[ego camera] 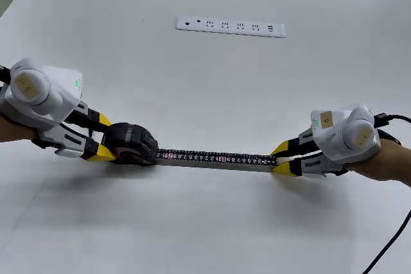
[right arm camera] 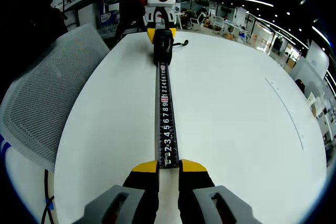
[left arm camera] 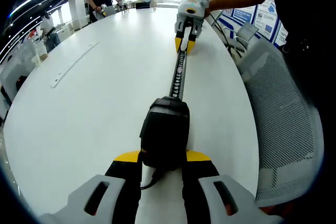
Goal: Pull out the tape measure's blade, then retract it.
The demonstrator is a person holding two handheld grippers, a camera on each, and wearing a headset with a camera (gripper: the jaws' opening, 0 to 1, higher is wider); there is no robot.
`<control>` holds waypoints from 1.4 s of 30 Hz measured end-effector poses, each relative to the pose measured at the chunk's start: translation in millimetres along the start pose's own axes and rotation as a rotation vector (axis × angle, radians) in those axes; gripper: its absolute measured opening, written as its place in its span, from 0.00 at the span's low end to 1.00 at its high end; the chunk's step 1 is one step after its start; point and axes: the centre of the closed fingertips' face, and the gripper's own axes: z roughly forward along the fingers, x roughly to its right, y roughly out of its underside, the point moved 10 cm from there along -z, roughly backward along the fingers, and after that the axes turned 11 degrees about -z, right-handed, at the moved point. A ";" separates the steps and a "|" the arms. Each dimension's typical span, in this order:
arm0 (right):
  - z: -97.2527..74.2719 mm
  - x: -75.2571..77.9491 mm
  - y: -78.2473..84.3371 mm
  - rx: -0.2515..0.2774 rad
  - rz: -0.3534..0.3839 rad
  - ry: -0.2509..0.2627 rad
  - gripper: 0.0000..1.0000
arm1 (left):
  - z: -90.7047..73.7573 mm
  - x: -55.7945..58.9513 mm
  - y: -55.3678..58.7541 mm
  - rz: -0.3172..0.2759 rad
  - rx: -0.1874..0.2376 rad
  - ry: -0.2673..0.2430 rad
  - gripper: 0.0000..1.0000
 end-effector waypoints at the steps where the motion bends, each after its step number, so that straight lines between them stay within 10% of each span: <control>1: 0.0 0.1 0.1 -0.001 0.001 -0.001 0.10 | -0.1 0.1 0.0 -0.001 0.001 0.000 0.23; 42: -4.3 -2.3 -1.0 -0.027 0.030 -0.002 0.24 | -5.3 0.6 -1.8 0.008 -0.014 -0.011 0.35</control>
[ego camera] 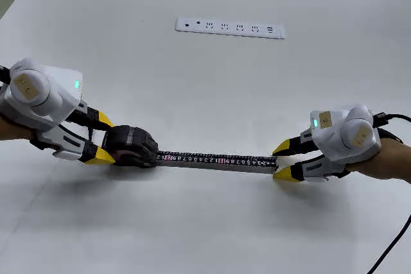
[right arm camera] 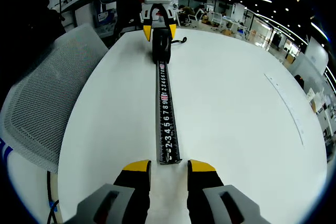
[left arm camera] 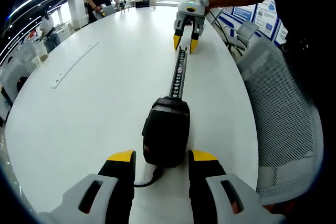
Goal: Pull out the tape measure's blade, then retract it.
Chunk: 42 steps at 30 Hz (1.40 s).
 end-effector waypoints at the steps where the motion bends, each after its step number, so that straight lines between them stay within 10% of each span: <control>1: -0.5 -0.4 0.3 0.001 0.004 0.003 0.26 | -0.7 0.4 0.8 -0.001 0.001 -0.001 0.36; 42: -28.0 -57.6 -10.8 0.094 0.231 0.214 0.59 | -17.7 58.7 28.7 -0.224 0.178 -0.093 0.78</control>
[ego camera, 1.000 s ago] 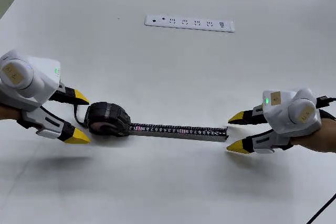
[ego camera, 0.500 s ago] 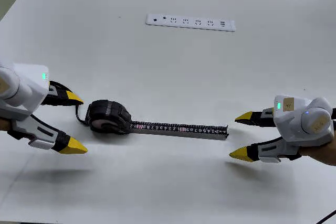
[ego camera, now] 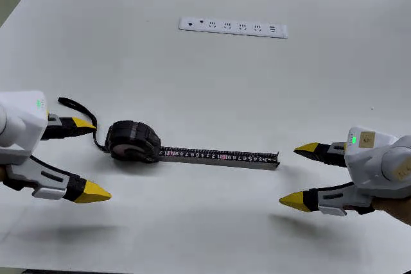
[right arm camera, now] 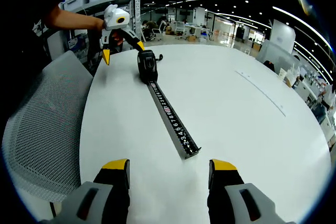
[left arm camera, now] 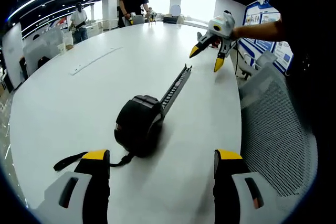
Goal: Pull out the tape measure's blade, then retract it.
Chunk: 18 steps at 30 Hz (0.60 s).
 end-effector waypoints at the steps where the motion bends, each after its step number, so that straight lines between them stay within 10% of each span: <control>1: -0.8 -2.0 -0.2 0.004 0.013 0.007 0.60 | -0.4 1.9 1.4 -0.012 0.007 -0.009 0.79; 18: -8.0 -27.1 -9.7 0.045 0.130 0.086 0.71 | -4.8 30.6 10.6 -0.144 0.115 -0.090 0.85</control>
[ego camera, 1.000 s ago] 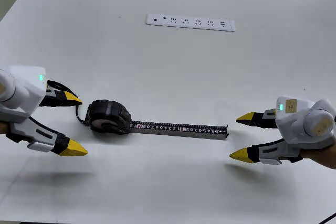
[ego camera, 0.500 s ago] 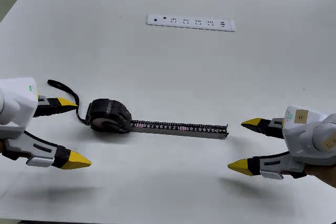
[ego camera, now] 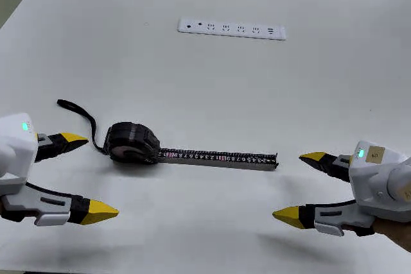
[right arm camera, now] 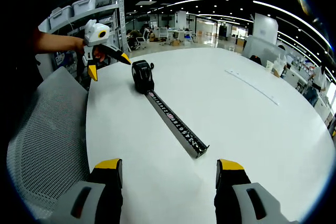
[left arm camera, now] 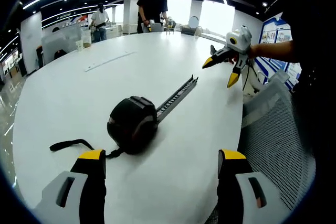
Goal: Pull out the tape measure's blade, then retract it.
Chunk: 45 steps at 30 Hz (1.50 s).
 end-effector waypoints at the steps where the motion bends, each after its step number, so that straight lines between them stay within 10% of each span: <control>1: 0.0 -1.6 -0.5 0.001 0.007 0.003 0.72 | -0.5 1.8 1.4 -0.006 0.004 -0.003 0.85; 23: -10.8 -36.5 -12.0 0.041 0.187 0.143 0.90 | -8.4 41.1 4.1 -0.142 0.136 -0.134 0.97; 45: -19.2 -57.8 -36.3 0.086 0.325 0.233 0.99 | -9.5 68.0 -3.1 -0.200 0.152 -0.219 0.99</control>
